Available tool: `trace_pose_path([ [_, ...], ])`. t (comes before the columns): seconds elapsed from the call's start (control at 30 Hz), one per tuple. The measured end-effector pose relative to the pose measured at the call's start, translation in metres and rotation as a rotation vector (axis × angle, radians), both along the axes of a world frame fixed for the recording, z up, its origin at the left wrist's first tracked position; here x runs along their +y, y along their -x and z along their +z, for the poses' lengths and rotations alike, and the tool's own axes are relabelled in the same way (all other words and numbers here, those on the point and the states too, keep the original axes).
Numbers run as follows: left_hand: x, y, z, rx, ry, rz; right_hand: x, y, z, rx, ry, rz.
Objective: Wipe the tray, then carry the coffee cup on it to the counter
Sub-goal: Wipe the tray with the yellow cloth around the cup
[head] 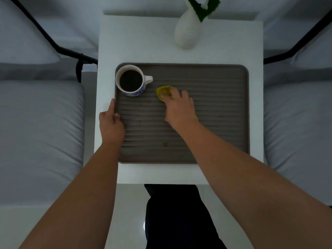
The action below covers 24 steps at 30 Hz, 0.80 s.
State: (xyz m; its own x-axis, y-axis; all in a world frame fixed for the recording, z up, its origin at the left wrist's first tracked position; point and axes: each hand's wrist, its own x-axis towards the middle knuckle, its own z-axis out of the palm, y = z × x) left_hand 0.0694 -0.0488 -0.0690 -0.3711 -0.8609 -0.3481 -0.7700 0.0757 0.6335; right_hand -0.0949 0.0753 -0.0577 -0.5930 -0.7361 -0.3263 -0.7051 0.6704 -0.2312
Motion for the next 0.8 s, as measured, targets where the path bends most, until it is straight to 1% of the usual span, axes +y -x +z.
trace_pose_path([
  [0.07, 0.001, 0.000, -0.001, -0.002, 0.000, 0.007, 0.029, 0.019, -0.003, -0.001, 0.033, -0.098],
  [0.17, 0.001, 0.000, -0.001, 0.000, 0.001, 0.013, 0.076, 0.040, -0.007, 0.053, 0.100, -0.245],
  [0.23, 0.001, 0.000, -0.001, 0.005, 0.020, 0.005, 0.100, 0.052, -0.008, 0.079, 0.095, -0.438],
  [0.3, 0.000, -0.002, -0.002, 0.022, 0.068, -0.016, 0.101, 0.061, -0.008, 0.091, 0.068, -0.648],
  [0.33, 0.000, -0.002, -0.003, 0.033, 0.080, -0.022, 0.092, 0.062, -0.009, 0.102, 0.051, -0.682],
  [0.4, 0.000, -0.002, -0.004, 0.034, 0.072, -0.022, 0.063, 0.058, -0.009, 0.120, 0.043, -0.584],
  [0.5, 0.000, -0.001, -0.005, 0.016, 0.050, -0.008, 0.008, 0.036, -0.006, 0.090, 0.070, -0.302],
  [0.57, 0.000, -0.001, -0.005, 0.009, 0.033, 0.001, -0.021, 0.021, -0.004, 0.047, 0.067, -0.183],
  [0.7, 0.001, -0.001, -0.008, 0.014, 0.035, 0.010, -0.043, 0.017, -0.003, 0.043, 0.036, -0.064],
  [0.8, 0.001, -0.002, -0.010, 0.015, 0.039, 0.015, -0.030, 0.033, -0.003, 0.023, 0.004, -0.092],
])
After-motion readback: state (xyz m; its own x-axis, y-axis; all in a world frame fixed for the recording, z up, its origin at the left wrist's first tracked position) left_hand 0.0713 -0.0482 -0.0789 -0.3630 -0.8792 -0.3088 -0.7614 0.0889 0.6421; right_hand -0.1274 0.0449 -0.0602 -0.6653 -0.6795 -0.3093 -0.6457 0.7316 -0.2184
